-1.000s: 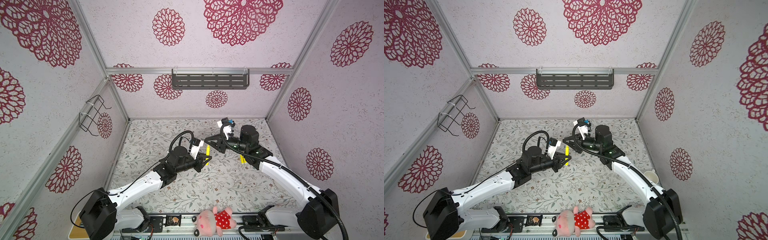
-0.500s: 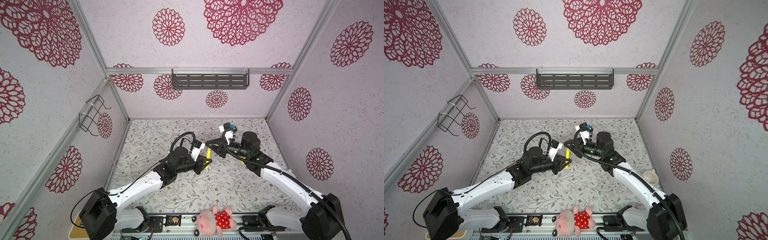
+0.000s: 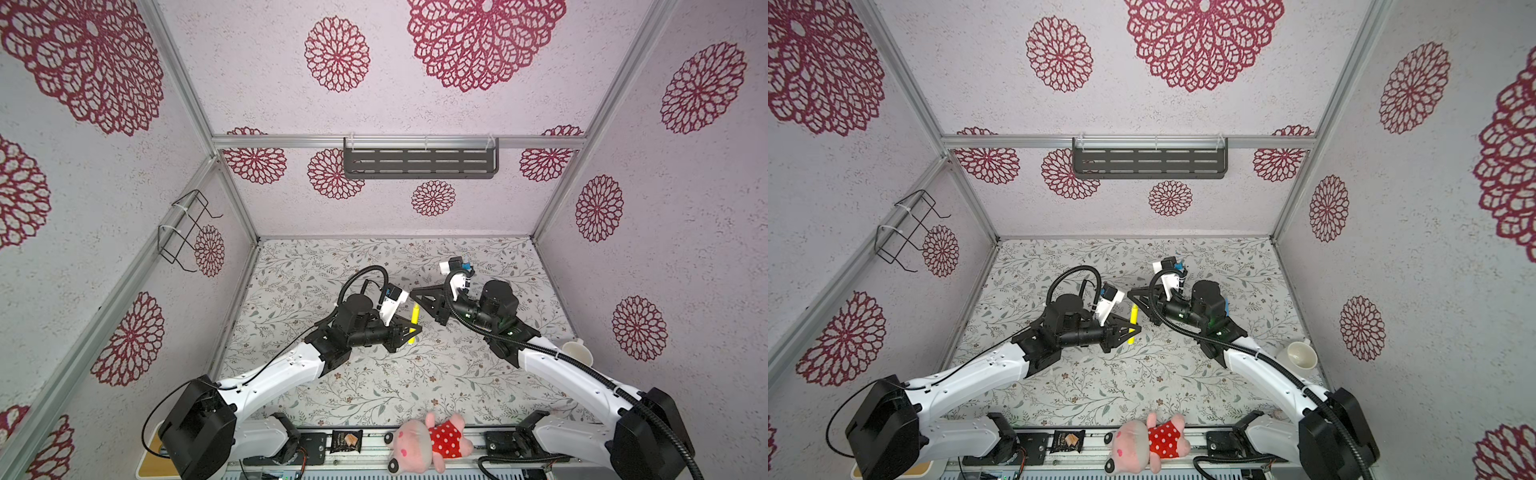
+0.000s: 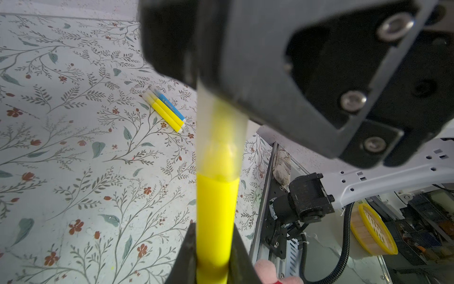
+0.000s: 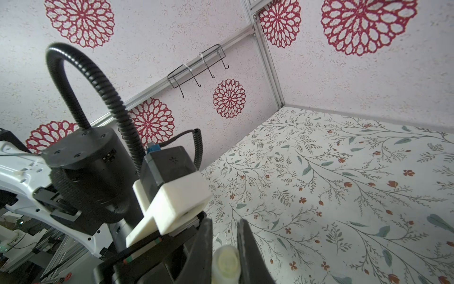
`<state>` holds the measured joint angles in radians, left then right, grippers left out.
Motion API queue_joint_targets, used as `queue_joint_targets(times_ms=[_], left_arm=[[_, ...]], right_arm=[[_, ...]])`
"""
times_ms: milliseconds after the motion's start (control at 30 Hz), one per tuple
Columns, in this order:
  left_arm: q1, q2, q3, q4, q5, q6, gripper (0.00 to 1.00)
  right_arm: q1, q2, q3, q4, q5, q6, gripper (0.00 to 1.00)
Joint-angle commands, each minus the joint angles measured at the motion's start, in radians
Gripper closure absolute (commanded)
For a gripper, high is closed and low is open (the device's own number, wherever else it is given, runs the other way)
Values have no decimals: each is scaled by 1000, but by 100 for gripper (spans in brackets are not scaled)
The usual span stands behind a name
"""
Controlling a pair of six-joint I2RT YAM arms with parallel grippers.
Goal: Insert pens into pen caps
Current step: Put on the pen cap to the pen.
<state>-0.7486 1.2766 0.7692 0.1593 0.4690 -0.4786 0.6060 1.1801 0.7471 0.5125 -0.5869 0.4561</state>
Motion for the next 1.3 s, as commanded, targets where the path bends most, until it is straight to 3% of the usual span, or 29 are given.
queue_joint_targets(times_ms=[0,633,900,967,1100,1233,1267], left_arm=[[54,-46,55,267,-37,-29,100],[93,-78,54,280,-27,-31,100],[94,-23,38,236,12,-47,100],[91,-9,23,230,10,-49,100],[84,1,4,202,-2,-41,100],[72,20,8,139,-16,-16,100],[68,29,12,125,-16,-10,100]], right_arm=[[65,2,-62,-161,-104,-25,100],[147,-19,-141,-212,7,-28,100],[130,-19,20,-361,56,-126,99],[106,-8,90,-430,59,-169,90],[44,-6,192,-501,39,-213,46],[-31,-44,234,-500,45,-202,25],[-49,-54,244,-504,45,-201,24]])
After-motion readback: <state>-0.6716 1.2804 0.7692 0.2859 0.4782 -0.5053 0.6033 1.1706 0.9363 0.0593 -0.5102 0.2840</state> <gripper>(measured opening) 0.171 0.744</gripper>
